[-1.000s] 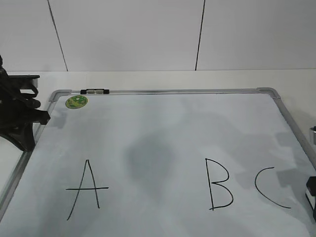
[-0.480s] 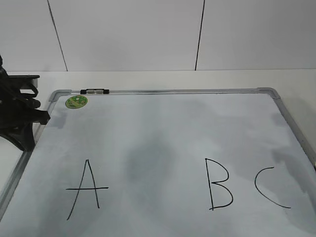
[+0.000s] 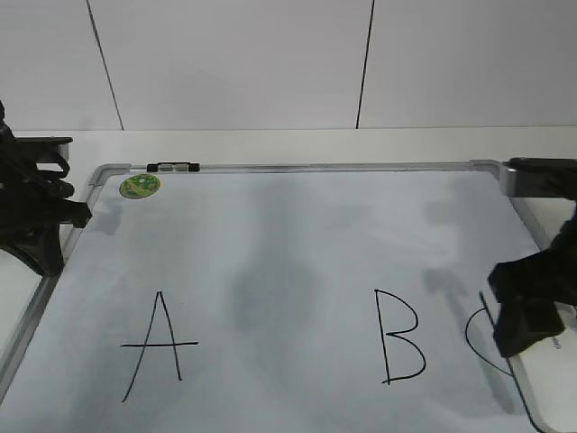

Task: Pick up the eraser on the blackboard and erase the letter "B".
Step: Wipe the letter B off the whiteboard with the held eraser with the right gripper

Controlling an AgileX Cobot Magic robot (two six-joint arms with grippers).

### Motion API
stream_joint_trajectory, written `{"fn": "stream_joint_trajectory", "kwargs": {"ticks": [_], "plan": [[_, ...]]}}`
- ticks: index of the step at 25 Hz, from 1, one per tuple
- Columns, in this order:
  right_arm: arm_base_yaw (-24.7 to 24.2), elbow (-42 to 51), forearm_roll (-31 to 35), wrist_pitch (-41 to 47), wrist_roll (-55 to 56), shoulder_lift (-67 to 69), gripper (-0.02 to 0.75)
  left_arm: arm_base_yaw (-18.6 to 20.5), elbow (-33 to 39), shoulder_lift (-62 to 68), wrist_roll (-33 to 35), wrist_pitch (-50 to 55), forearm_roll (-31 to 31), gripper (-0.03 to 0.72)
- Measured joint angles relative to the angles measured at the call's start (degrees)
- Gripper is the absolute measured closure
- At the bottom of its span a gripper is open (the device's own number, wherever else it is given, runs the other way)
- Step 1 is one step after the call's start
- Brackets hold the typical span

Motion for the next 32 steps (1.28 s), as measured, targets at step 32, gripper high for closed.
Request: {"fn": "stream_joint_trajectory", "kwargs": {"ticks": [32], "plan": [[17.6, -12.5, -2.8, -3.6, 1.9, 24.6, 0.164, 0.0, -0.1, 0.1, 0.0, 0.6, 0.0, 0.663]]}}
